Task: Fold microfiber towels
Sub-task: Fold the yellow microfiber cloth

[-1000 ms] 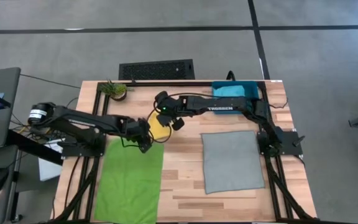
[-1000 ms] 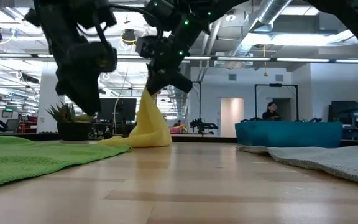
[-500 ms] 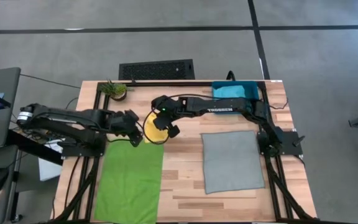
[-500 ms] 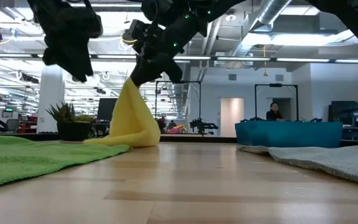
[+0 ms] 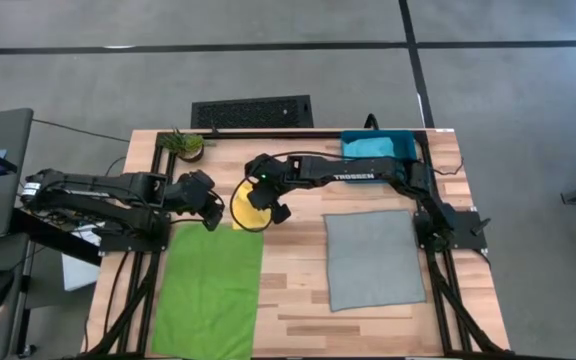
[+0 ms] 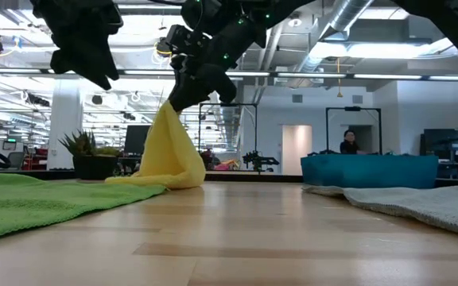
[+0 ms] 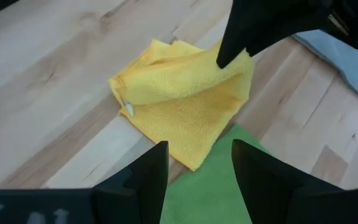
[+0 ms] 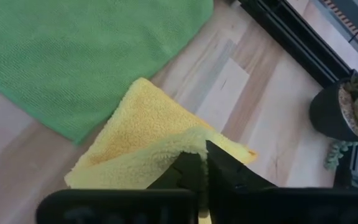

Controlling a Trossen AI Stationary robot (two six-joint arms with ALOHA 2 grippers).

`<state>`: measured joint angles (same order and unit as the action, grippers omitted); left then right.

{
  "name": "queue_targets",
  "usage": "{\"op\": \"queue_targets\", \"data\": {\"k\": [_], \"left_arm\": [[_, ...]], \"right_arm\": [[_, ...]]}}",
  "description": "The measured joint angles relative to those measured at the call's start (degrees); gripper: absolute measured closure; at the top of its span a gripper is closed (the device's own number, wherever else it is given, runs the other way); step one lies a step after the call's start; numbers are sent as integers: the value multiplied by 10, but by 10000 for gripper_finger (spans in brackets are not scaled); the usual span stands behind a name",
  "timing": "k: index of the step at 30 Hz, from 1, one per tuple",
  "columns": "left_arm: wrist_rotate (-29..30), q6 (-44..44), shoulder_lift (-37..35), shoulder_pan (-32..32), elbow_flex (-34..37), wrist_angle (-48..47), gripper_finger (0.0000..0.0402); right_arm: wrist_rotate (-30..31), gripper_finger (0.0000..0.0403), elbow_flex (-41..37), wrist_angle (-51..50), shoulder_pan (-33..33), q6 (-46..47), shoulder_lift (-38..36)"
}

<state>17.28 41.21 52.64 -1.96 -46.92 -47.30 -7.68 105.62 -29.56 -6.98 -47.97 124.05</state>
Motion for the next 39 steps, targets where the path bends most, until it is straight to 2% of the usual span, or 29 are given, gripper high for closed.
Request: {"op": "queue_targets", "data": {"k": [11,22,25,32,36,39], "left_arm": [[-1,-11,0,0,0,-2,233],[-1,-11,0,0,0,-4,233],[-1,-11,0,0,0,-5,233],[-1,-11,0,0,1,-14,233],[-1,-10,0,0,1,-14,233],[8,0,4,0,4,-12,233]], "right_arm": [[-1,313,0,0,11,0,0],[3,197,0,3,21,0,0],[3,176,0,5,20,11,0],[3,170,-1,-12,-2,99,-9],[-3,174,1,-61,-23,186,-22],[-39,176,-2,-129,-44,233,-24]]}}
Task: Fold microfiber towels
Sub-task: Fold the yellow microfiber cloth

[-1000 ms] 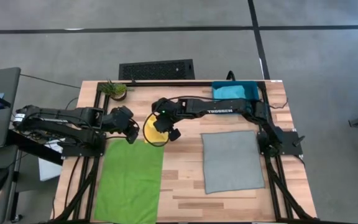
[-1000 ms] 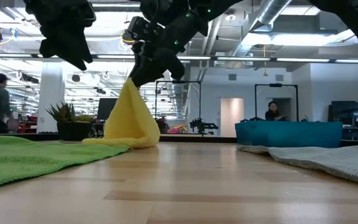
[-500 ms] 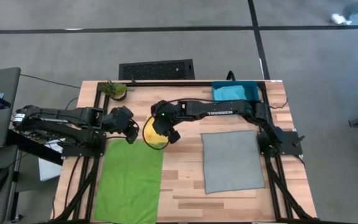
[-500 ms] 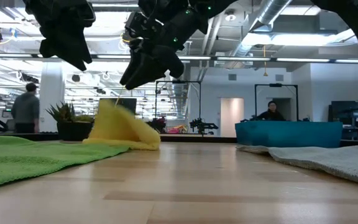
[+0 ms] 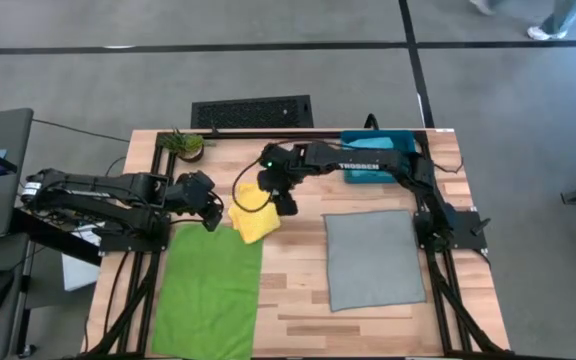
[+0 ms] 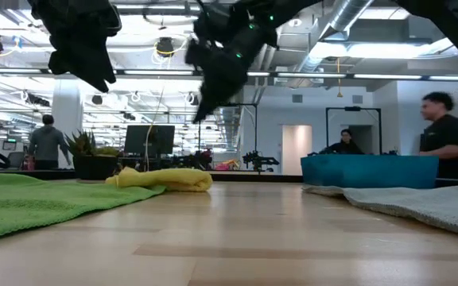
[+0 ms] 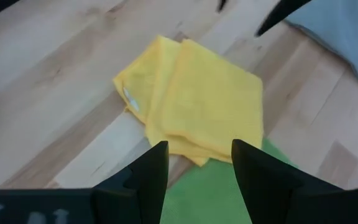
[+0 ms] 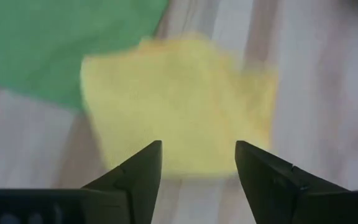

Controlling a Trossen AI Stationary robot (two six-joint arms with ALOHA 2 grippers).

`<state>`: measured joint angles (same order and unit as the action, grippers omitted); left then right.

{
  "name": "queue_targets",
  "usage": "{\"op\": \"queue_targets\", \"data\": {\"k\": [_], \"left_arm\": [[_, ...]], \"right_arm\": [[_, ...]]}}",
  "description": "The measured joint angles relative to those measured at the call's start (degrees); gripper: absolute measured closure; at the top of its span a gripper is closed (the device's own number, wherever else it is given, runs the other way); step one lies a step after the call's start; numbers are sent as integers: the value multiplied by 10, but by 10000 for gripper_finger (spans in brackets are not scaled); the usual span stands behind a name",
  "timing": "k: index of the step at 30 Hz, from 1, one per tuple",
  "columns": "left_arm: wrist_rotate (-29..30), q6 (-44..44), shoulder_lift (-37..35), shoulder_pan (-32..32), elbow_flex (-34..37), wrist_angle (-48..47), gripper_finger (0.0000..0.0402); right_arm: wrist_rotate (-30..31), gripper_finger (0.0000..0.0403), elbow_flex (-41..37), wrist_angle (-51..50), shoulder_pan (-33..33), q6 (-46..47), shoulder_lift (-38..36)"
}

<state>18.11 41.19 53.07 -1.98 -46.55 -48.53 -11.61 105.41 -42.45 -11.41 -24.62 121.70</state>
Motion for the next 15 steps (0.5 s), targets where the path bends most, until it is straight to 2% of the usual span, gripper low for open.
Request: {"op": "queue_targets", "data": {"k": [3,9,12,15], "left_arm": [[18,33,10,1,18,3,233],[-26,117,24,33,64,47,233],[-67,120,24,70,88,80,233],[-119,86,24,117,101,144,233]], "right_arm": [[-24,177,2,-21,-16,31,-6],[-27,177,1,-44,-26,33,-16],[-27,177,2,-51,-23,32,-27],[-26,177,2,-56,-21,32,-29]]}}
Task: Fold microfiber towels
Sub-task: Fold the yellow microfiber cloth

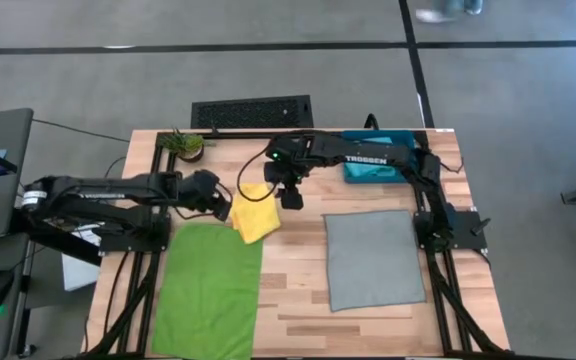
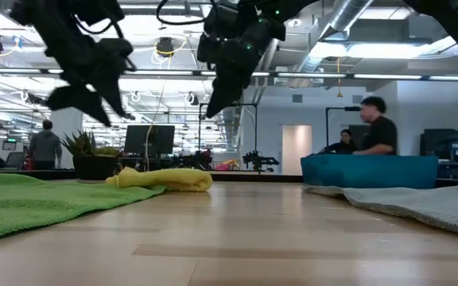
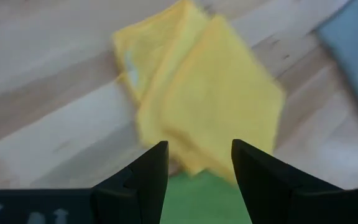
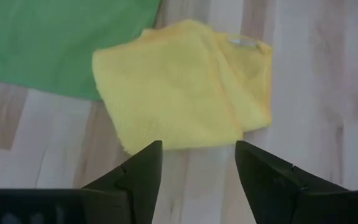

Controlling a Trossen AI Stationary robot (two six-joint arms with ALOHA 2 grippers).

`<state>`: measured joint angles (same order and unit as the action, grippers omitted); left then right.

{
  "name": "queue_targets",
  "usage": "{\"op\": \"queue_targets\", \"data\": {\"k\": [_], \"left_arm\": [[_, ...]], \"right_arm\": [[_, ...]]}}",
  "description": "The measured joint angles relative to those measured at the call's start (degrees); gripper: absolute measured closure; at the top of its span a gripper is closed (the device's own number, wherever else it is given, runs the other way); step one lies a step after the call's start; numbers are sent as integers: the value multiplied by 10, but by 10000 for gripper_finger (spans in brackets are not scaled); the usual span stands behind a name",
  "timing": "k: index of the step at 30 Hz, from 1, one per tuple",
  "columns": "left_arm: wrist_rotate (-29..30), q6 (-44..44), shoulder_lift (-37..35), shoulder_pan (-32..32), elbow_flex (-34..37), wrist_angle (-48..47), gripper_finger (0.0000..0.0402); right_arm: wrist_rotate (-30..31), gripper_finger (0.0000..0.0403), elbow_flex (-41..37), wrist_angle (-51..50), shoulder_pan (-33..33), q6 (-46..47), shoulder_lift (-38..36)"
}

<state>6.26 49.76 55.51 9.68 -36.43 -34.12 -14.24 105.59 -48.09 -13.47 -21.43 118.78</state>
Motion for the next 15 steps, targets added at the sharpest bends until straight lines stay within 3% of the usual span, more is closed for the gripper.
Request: {"op": "queue_targets", "data": {"k": [5,15], "left_arm": [[-82,-73,31,78,19,92,233],[-202,-202,194,173,20,147,233]], "right_arm": [[2,177,1,-4,7,0,-7],[8,177,0,-17,6,0,-35]]}}
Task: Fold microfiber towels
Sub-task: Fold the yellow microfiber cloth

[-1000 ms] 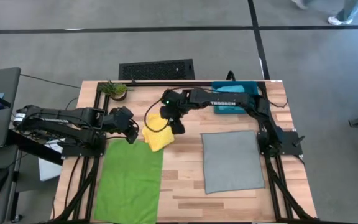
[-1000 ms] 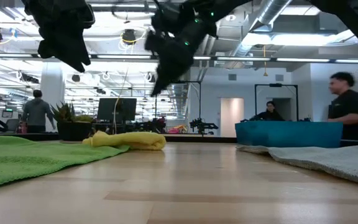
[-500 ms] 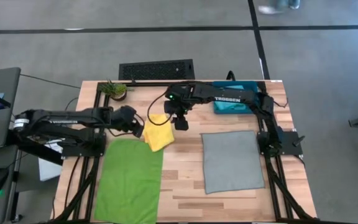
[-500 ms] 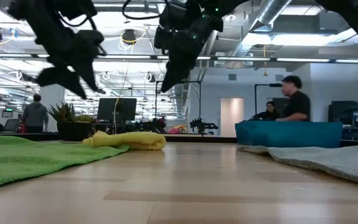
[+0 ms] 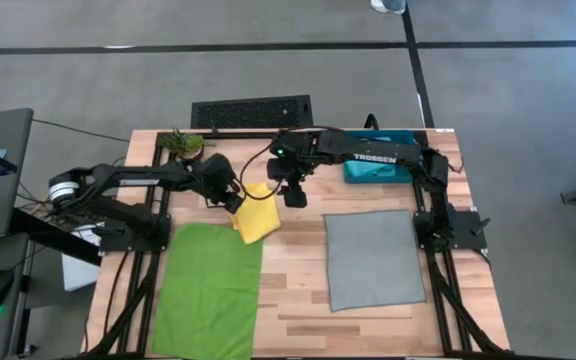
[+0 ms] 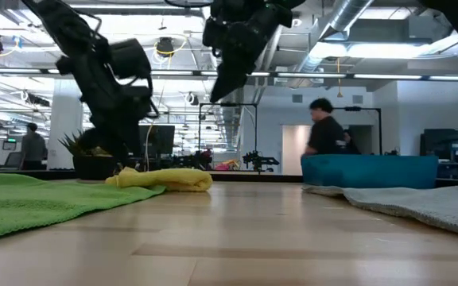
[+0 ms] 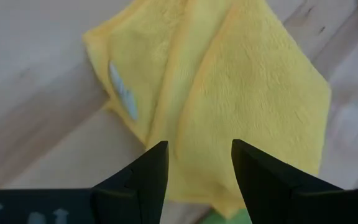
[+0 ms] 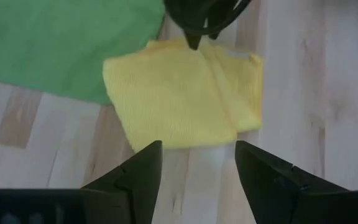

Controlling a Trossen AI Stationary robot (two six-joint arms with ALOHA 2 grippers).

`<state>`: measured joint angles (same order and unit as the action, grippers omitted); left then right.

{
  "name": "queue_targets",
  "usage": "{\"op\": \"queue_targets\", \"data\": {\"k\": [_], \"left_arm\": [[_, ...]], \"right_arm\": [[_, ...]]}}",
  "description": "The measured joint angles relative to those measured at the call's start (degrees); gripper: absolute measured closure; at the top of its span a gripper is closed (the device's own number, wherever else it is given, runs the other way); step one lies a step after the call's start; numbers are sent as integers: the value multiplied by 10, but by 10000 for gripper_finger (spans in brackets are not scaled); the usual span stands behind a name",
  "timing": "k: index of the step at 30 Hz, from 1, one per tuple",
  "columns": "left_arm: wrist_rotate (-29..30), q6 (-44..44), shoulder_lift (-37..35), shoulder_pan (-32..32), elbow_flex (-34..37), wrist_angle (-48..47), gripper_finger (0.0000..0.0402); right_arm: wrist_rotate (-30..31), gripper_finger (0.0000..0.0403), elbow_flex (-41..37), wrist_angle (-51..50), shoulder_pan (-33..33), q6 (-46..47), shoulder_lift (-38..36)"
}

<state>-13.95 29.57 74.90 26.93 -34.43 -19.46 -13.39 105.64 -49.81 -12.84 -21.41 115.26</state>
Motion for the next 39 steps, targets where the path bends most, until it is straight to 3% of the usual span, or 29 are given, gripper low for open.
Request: {"op": "queue_targets", "data": {"k": [10,17,28,32,39], "left_arm": [[10,-76,95,14,-39,10,233],[-39,-86,114,14,-45,9,233],[-39,-95,115,13,-45,-7,236],[-38,-94,115,13,-45,-9,274],[-54,-100,115,13,-45,-9,389]], "right_arm": [[0,177,-1,-21,9,0,-7],[0,177,-1,-22,11,0,-7],[0,177,-1,-21,11,0,-7],[0,177,-1,-21,11,0,-7],[0,177,-1,-21,11,0,-7]]}}
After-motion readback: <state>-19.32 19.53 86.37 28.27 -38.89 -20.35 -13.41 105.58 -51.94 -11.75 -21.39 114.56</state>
